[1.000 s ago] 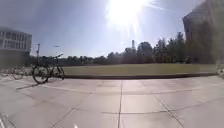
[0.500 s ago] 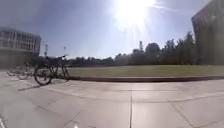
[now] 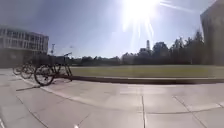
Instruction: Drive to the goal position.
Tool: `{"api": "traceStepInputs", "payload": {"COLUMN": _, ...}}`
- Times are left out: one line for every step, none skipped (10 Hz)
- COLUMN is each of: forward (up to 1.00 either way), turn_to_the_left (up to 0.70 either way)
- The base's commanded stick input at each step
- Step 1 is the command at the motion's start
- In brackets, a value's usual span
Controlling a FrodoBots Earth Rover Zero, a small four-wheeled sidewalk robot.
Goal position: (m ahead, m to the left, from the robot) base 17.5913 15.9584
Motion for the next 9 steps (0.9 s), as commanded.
{"api": "traceStepInputs", "payload": {"forward": 0.0, "turn_to_the_left": -0.1}}
{"api": "traceStepInputs", "payload": {"forward": -0.27, "turn_to_the_left": -0.18}}
{"api": "traceStepInputs", "payload": {"forward": -0.55, "turn_to_the_left": -0.14}}
{"api": "traceStepInputs", "payload": {"forward": -0.7, "turn_to_the_left": -0.13}}
{"api": "traceStepInputs", "payload": {"forward": -0.7, "turn_to_the_left": -0.14}}
{"api": "traceStepInputs", "payload": {"forward": -0.7, "turn_to_the_left": -0.14}}
{"api": "traceStepInputs", "payload": {"forward": -0.7, "turn_to_the_left": -0.14}}
{"api": "traceStepInputs", "payload": {"forward": -0.7, "turn_to_the_left": -0.14}}
{"api": "traceStepInputs", "payload": {"forward": -0.7, "turn_to_the_left": -0.14}}
